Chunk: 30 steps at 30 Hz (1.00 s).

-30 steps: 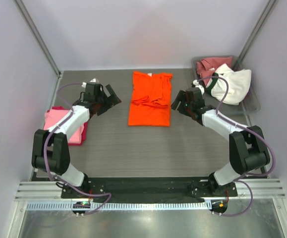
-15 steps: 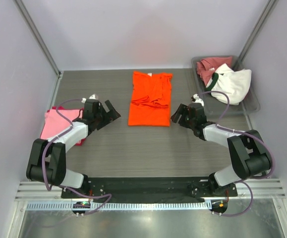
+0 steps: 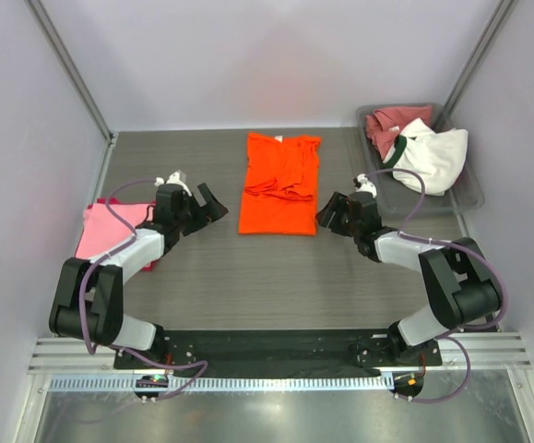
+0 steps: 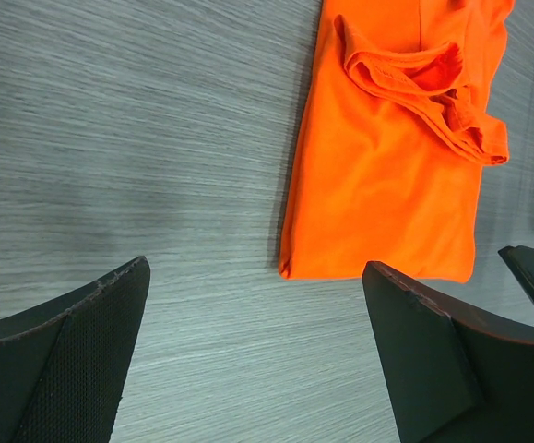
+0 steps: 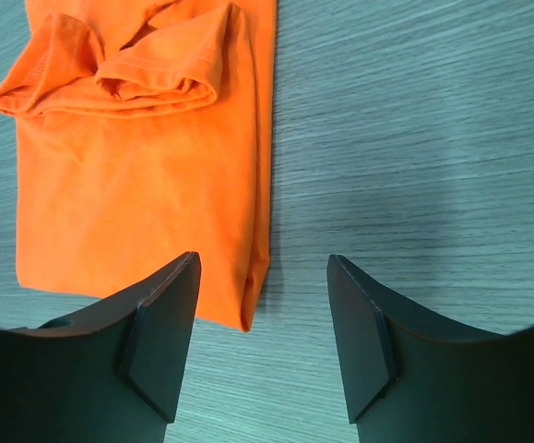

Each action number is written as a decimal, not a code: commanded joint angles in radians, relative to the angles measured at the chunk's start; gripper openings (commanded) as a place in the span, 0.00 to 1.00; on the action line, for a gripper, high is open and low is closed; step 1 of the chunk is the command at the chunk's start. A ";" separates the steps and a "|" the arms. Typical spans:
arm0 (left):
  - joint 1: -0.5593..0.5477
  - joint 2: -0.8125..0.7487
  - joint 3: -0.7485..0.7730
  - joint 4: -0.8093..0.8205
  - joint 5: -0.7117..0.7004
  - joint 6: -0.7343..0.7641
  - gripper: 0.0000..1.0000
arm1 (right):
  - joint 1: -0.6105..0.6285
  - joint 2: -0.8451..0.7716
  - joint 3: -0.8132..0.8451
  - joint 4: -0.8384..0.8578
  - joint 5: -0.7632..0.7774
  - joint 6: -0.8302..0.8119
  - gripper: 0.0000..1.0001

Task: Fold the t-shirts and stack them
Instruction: Fold the tshirt

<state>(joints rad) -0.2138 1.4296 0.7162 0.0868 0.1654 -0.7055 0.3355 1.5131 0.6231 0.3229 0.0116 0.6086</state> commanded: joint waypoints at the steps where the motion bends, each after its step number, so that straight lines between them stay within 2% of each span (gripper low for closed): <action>1: 0.002 -0.021 -0.004 0.054 0.006 0.020 0.98 | 0.011 0.019 0.010 0.048 0.022 0.002 0.63; 5: -0.004 -0.021 -0.006 0.054 0.008 0.021 0.95 | 0.022 0.024 0.024 0.022 0.034 0.000 0.57; 19: -0.047 0.015 0.048 -0.022 0.008 -0.002 0.91 | 0.031 0.081 0.055 -0.012 0.002 0.037 0.53; 25: -0.078 0.051 0.068 -0.053 0.009 -0.006 0.81 | 0.043 0.136 0.095 -0.033 -0.065 0.043 0.47; 30: -0.098 0.113 0.097 -0.070 0.019 -0.003 0.80 | 0.050 0.160 0.113 -0.047 -0.081 0.046 0.47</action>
<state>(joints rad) -0.3012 1.5078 0.7715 0.0303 0.1669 -0.7059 0.3786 1.6638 0.7067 0.2886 -0.0444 0.6491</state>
